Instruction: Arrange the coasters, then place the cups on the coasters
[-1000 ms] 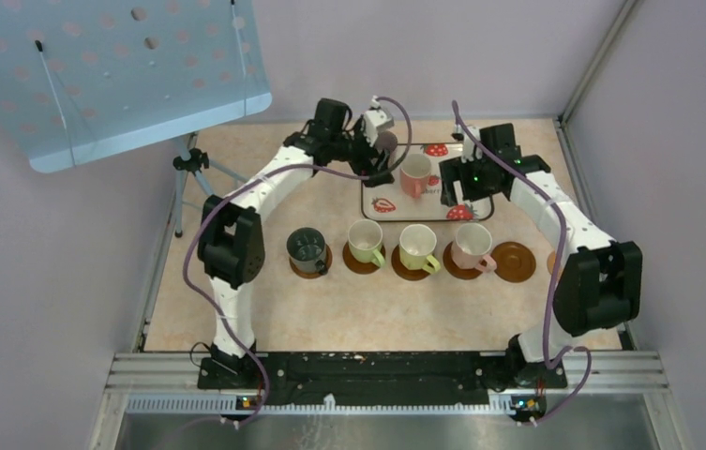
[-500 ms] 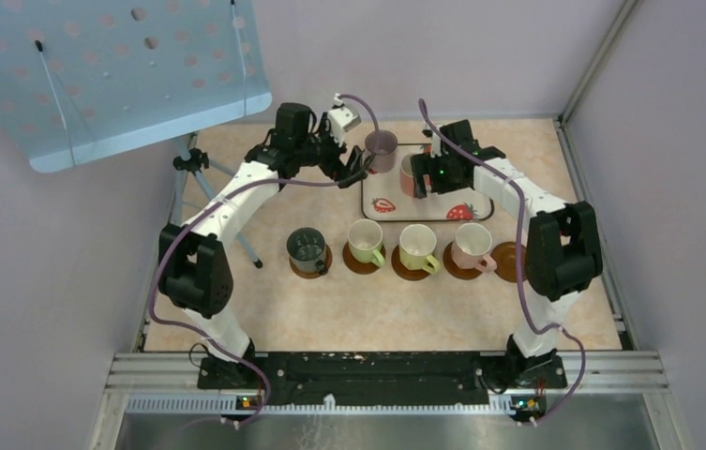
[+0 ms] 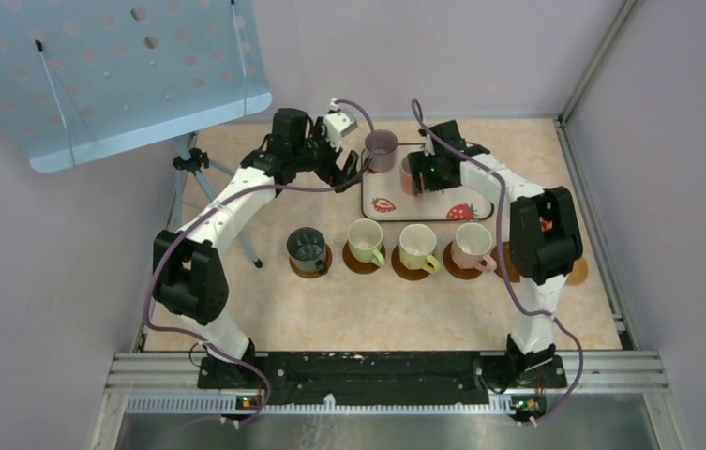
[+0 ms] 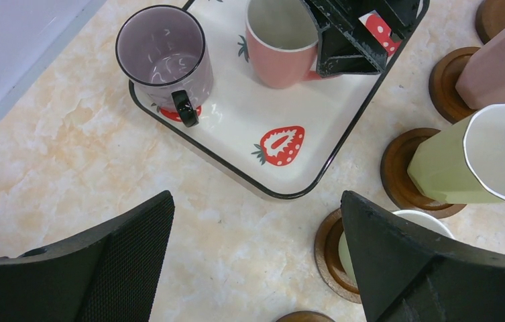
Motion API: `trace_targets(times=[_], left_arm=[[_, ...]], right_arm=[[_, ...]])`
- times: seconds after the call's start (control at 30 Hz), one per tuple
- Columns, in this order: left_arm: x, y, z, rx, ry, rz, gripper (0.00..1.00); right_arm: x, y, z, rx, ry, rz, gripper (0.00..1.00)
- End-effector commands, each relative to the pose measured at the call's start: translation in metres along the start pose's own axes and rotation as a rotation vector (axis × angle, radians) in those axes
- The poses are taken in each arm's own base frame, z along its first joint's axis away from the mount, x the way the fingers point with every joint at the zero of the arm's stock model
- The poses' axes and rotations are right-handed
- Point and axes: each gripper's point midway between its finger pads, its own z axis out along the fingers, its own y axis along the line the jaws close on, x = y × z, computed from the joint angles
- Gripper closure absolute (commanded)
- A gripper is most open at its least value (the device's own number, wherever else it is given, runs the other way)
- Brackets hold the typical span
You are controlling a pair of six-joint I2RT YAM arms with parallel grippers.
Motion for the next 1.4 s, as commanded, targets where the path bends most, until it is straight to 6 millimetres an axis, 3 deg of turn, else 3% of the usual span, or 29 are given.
trace_targets(times=[0.0,0.1,0.3,0.47,0.63,0.67,0.87,1.1,1.37], left_arm=[[-0.016,0.002,-0.014,-0.031,-0.043,0.04,0.01],[-0.015,0.003,-0.015,-0.038,-0.039,0.038,0.01],[-0.013,0.004,-0.016,-0.048,-0.033,0.042,0.01],[-0.01,0.004,-0.017,-0.052,-0.027,0.041,0.01],[-0.01,0.005,-0.019,-0.062,-0.025,0.047,0.01],[-0.011,0.004,-0.02,-0.061,-0.03,0.051,0.01],[-0.009,0.003,-0.018,-0.049,-0.029,0.052,0.01],[-0.011,-0.004,-0.015,-0.004,-0.041,0.046,0.01],[-0.01,-0.011,-0.009,0.05,-0.049,0.027,0.01]], right_arm=[[-0.025,-0.002,0.003,0.039,-0.07,-0.01,0.36],[-0.024,-0.003,0.007,0.038,-0.064,-0.031,0.44],[-0.03,0.006,0.012,-0.035,-0.079,-0.093,0.49],[-0.032,-0.001,0.012,-0.03,-0.076,-0.105,0.73],[-0.033,-0.011,0.0,-0.058,-0.092,-0.135,1.0],[-0.034,-0.013,-0.004,-0.065,-0.098,-0.139,1.0],[-0.044,-0.03,-0.048,-0.131,-0.187,-0.175,1.0],[-0.048,-0.048,-0.135,-0.229,-0.338,-0.28,1.0],[0.008,-0.113,-0.187,-0.142,-0.27,-0.245,1.0]])
